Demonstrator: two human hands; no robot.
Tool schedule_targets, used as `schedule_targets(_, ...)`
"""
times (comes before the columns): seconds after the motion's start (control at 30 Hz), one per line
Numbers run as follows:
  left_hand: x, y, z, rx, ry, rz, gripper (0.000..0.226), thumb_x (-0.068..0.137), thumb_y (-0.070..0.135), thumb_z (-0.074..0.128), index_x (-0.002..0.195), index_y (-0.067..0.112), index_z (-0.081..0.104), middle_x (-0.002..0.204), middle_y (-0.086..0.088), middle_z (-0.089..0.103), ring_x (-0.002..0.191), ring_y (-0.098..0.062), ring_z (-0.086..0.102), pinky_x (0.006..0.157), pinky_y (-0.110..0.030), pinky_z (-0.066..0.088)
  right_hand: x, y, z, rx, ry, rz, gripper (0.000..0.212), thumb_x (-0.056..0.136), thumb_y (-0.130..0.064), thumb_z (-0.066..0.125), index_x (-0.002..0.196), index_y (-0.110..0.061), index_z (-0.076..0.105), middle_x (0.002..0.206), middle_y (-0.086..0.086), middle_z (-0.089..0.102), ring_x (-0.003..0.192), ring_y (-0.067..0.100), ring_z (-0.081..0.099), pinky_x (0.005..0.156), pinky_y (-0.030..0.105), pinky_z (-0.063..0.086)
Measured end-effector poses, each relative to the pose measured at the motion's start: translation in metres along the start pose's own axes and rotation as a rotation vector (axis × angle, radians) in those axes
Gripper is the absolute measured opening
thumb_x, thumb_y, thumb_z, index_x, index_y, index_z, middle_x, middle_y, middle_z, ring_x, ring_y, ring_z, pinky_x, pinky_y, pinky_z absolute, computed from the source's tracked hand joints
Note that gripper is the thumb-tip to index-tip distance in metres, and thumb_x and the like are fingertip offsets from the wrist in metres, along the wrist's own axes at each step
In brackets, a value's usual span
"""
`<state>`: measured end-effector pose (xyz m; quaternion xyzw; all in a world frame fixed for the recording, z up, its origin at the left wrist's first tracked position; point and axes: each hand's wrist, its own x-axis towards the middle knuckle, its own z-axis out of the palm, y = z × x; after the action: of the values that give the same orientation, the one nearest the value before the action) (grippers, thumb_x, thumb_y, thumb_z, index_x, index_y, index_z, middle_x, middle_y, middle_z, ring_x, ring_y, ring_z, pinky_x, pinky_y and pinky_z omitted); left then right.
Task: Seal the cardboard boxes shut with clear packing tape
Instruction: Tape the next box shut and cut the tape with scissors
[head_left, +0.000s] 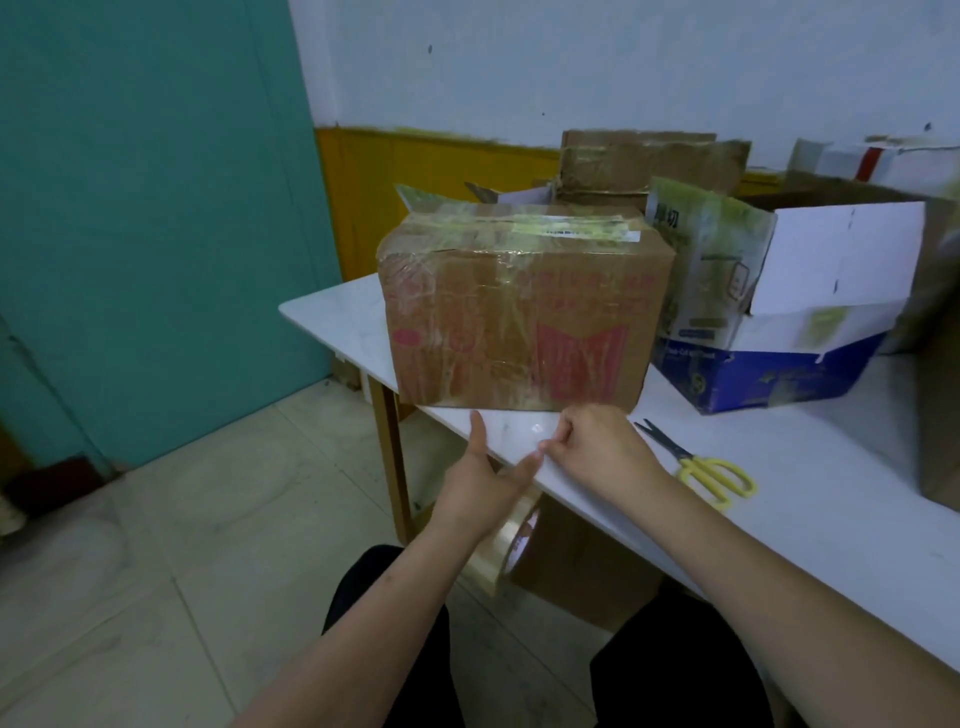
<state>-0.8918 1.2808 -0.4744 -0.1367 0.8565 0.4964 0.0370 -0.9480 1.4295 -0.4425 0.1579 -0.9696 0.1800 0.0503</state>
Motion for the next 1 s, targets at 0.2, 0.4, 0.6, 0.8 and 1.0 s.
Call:
schedule_targets(0.2, 0.008, 0.004, 0.011, 0.144, 0.109, 0.043, 0.094, 0.097, 0.062, 0.049, 0.161, 0.026, -0.011, 0.099, -0.002, 0.064, 0.074, -0.017, 0.058, 0.070, -0.033, 0.048, 0.003, 0.022, -0.017, -0.315, -0.095, 0.123, 0.065, 0.091, -0.070, 0.046, 0.119, -0.012, 0.055, 0.115, 0.008, 0.062, 0.106, 0.027, 0.061, 0.077, 0.036, 0.048)
schedule_targets(0.4, 0.015, 0.013, 0.016, 0.421, 0.134, 0.036, 0.095, 0.099, 0.065, 0.036, 0.160, 0.012, -0.013, 0.133, -0.019, 0.059, 0.111, -0.032, 0.062, 0.090, -0.040, 0.052, -0.004, -0.001, -0.010, -0.410, -0.020, 0.087, 0.041, 0.100, -0.051, 0.045, 0.110, -0.015, 0.062, 0.107, 0.006, 0.065, 0.099, 0.026, 0.064, 0.068, 0.031, 0.039)
schedule_targets(0.6, 0.005, 0.021, -0.072, 0.444, 0.246, 0.236, 0.038, 0.100, 0.051, 0.050, 0.118, 0.022, 0.067, 0.094, 0.002, 0.072, 0.081, -0.016, 0.070, 0.077, -0.032, 0.057, 0.007, -0.022, -0.040, -0.305, 0.044, -0.020, 0.023, 0.099, -0.031, 0.049, 0.078, -0.022, 0.047, 0.076, -0.005, 0.052, 0.073, 0.019, 0.057, 0.050, 0.028, 0.032)
schedule_targets(0.8, 0.018, 0.054, -0.176, 0.087, 0.860, 0.666, 0.009, 0.091, 0.022, 0.067, 0.098, 0.028, 0.066, 0.073, 0.013, 0.058, 0.064, -0.003, 0.057, 0.055, -0.028, 0.045, 0.045, -0.095, -0.084, -0.128, 0.652, -0.483, 0.020, 0.087, -0.023, 0.064, 0.078, -0.021, 0.046, 0.079, -0.005, 0.048, 0.075, 0.015, 0.045, 0.059, 0.026, 0.034)
schedule_targets(1.0, 0.095, 0.052, -0.210, 0.092, 0.368, 0.796, 0.032, 0.094, 0.028, 0.068, 0.124, 0.038, 0.063, 0.124, 0.009, 0.042, 0.121, -0.005, 0.045, 0.093, -0.026, 0.044, 0.118, -0.127, -0.102, -0.307, 0.245, -0.533, 0.054, 0.084, -0.054, 0.061, 0.133, -0.032, 0.052, 0.135, -0.008, 0.056, 0.123, 0.019, 0.051, 0.098, 0.036, 0.043)
